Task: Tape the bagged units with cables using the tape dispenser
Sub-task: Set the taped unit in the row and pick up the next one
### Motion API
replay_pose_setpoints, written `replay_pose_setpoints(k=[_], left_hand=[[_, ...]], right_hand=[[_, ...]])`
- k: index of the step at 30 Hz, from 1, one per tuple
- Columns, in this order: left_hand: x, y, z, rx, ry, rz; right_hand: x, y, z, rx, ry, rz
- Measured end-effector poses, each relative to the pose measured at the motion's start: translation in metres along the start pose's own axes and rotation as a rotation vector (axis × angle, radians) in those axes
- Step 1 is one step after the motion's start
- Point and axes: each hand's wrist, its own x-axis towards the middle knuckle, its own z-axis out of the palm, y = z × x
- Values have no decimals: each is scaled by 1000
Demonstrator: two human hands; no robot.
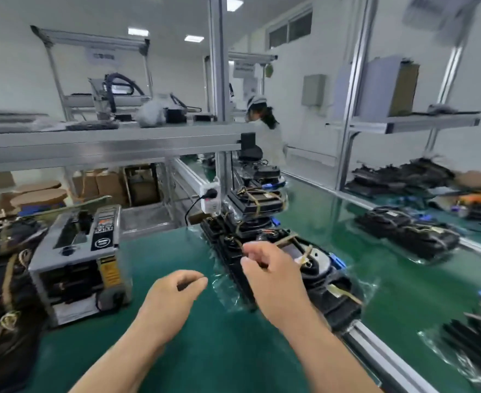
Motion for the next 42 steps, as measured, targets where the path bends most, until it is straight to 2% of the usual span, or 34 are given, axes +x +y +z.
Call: replay_pose_setpoints(k=[4,6,10,14,17,21,24,27,33,35,38,40,42], left_hand=[[30,34,49,-110,-57,-13],[51,47,68,-64,-65,34],[89,68,99,62,-143,75],[114,71,119,140,-178,17],[125,70,126,172,-218,-40],[128,68,135,222,-325,-59],[126,65,142,225,-354,-45],[123,63,138,244,-331,-1],[105,68,115,307,-182,124],[94,62,102,185,-95,91],[68,46,69,-271,17,-57],[43,27,37,-547,-38,-154],[13,4,8,-664,-170,-210]], right_hand=[[40,16,-57,-198,236,9],[55,31,-75,-298,239,85],[57,53,-82,-450,134,195],[35,66,-72,-506,226,100],[12,76,-70,-358,367,82],[-4,90,-64,6,498,242],[1,93,-59,288,493,388],[10,88,-58,568,411,455],[16,74,-60,672,461,417],[13,65,-60,630,478,348],[11,42,-60,630,407,166],[13,27,-54,730,315,70],[16,12,-40,799,193,6]])
